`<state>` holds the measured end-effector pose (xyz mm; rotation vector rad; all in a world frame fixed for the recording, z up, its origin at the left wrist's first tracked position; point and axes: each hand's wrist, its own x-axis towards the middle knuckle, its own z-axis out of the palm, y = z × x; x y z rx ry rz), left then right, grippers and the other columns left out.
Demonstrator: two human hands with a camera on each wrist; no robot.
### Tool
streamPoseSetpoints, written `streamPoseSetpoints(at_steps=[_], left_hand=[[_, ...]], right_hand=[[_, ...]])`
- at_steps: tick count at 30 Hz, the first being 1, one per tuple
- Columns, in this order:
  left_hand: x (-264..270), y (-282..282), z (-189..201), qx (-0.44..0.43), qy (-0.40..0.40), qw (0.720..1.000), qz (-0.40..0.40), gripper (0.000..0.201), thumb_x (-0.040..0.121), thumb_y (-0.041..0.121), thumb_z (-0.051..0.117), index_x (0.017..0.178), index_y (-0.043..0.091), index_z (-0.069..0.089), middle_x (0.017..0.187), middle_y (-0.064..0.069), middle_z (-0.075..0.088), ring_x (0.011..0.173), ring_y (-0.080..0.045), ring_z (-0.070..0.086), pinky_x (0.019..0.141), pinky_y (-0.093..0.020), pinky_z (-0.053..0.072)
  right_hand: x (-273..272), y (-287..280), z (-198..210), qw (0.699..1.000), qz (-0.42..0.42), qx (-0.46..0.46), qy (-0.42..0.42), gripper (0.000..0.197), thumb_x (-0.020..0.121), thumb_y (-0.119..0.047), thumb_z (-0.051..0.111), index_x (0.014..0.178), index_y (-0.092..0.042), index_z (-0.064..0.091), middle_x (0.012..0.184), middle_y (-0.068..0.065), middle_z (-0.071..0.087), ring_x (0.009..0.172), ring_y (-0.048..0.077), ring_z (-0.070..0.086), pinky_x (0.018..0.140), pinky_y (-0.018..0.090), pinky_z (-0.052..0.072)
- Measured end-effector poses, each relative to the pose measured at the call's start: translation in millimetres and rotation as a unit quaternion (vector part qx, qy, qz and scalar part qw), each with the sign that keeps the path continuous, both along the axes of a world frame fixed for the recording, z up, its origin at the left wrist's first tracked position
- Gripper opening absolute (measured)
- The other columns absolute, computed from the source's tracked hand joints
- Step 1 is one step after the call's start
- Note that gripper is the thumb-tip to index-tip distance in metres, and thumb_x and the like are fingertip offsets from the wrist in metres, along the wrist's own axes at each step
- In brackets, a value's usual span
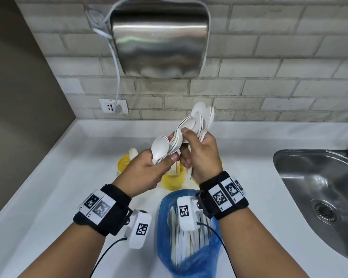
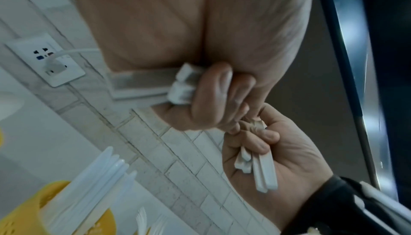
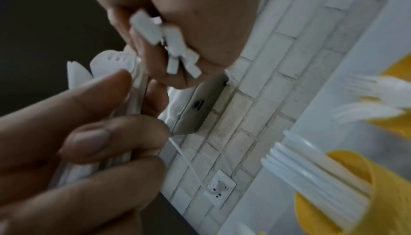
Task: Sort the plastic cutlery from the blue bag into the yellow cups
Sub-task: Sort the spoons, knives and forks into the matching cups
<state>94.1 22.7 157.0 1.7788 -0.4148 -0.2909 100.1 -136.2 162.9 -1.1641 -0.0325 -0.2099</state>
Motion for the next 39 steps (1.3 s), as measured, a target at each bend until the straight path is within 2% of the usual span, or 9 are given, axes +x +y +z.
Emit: streamPoseSetpoints(at_steps=[2, 7, 12, 16, 20, 24, 31, 33, 39], left_hand=[[-2, -1, 0, -0.014, 0.025, 1.000, -0.011, 0.021, 0.104, 0.031, 0.057, 0.087, 0.031, 0.068, 0.058, 0.000, 0.032, 0.049, -0.017, 0.025, 0.043, -0.023, 0.021], [-1, -1, 2, -0.009, 0.056, 0.998, -0.020, 0.038, 0.105, 0.031, 0.056, 0.087, -0.003, 0.052, 0.062, -0.006, 0.037, 0.046, -0.016, 0.024, 0.042, -0.020, 0.020], [0, 0, 8, 0.026, 0.037, 0.999, -0.028, 0.045, 0.105, 0.036, 0.055, 0.071, 0.007, 0.052, 0.059, -0.013, 0.031, 0.043, -0.018, 0.023, 0.042, -0.021, 0.022], [4, 1, 4, 0.037, 0.002, 0.999, 0.004, 0.034, 0.103, 0.034, 0.058, 0.098, 0.001, 0.061, 0.053, 0.004, 0.039, 0.043, -0.015, 0.029, 0.042, -0.023, 0.025], [5, 4, 1, 0.094, -0.109, 0.988, 0.059, 0.016, 0.105, 0.032, 0.057, 0.108, 0.018, 0.064, 0.064, 0.023, 0.061, 0.058, 0.002, 0.057, 0.056, -0.014, 0.041], [13, 6, -7, 0.169, -0.174, 0.963, 0.117, 0.017, 0.102, 0.041, 0.056, 0.110, 0.027, 0.063, 0.095, 0.006, 0.072, 0.089, -0.012, 0.065, 0.084, -0.037, 0.052], [14, 1, -4, 0.182, -0.158, 0.964, 0.110, 0.023, 0.100, 0.038, 0.056, 0.113, 0.020, 0.060, 0.095, -0.002, 0.073, 0.086, -0.021, 0.066, 0.082, -0.045, 0.054], [12, 1, -5, 0.185, -0.157, 0.965, 0.102, 0.025, 0.100, 0.039, 0.056, 0.112, 0.018, 0.061, 0.095, -0.003, 0.073, 0.086, -0.021, 0.067, 0.080, -0.047, 0.054], [14, 4, -7, 0.208, -0.172, 0.957, 0.108, 0.017, 0.099, 0.040, 0.061, 0.091, 0.026, 0.059, 0.071, 0.007, 0.064, 0.067, -0.006, 0.057, 0.058, -0.022, 0.041]], right_hand=[[-2, 0, -5, 0.999, 0.039, 0.020, -0.008, 0.030, 0.098, -0.020, 0.058, 0.076, -0.011, 0.076, 0.083, 0.035, 0.052, 0.030, 0.010, 0.030, 0.034, 0.019, 0.023], [3, -3, -2, 0.995, 0.029, 0.094, 0.028, 0.025, 0.098, -0.019, 0.056, 0.079, -0.010, 0.071, 0.049, 0.012, 0.038, 0.031, 0.014, 0.027, 0.036, 0.020, 0.024], [14, -6, 2, 0.980, -0.068, 0.177, 0.062, 0.029, 0.098, -0.017, 0.054, 0.071, -0.012, 0.062, 0.073, 0.009, 0.061, 0.057, 0.021, 0.054, 0.056, 0.031, 0.048], [15, -7, 7, 0.958, -0.091, 0.273, 0.021, 0.025, 0.102, -0.027, 0.059, 0.083, -0.010, 0.059, 0.067, 0.009, 0.059, 0.062, 0.028, 0.064, 0.073, 0.044, 0.058], [11, -15, 14, 0.969, -0.162, 0.186, -0.024, 0.021, 0.095, -0.020, 0.071, 0.088, -0.012, 0.053, 0.051, 0.001, 0.037, 0.039, 0.016, 0.037, 0.043, 0.026, 0.041], [0, -11, 7, 0.995, -0.086, 0.014, -0.057, 0.020, 0.089, -0.023, 0.078, 0.081, -0.011, 0.064, 0.044, 0.000, 0.041, 0.033, 0.018, 0.034, 0.042, 0.028, 0.035], [-16, -4, 0, 0.974, 0.013, -0.223, -0.045, 0.011, 0.087, -0.011, 0.080, 0.091, -0.003, 0.074, 0.041, -0.013, 0.053, 0.036, 0.004, 0.045, 0.043, 0.019, 0.039], [-15, -4, -1, 0.972, -0.010, -0.231, -0.031, 0.018, 0.088, -0.009, 0.078, 0.073, -0.009, 0.069, 0.041, -0.016, 0.053, 0.038, 0.000, 0.051, 0.047, 0.011, 0.040], [-7, -2, -1, 0.986, -0.116, -0.120, -0.005, 0.028, 0.089, -0.021, 0.078, 0.063, -0.015, 0.071, 0.043, 0.013, 0.050, 0.039, 0.024, 0.046, 0.050, 0.031, 0.045]])
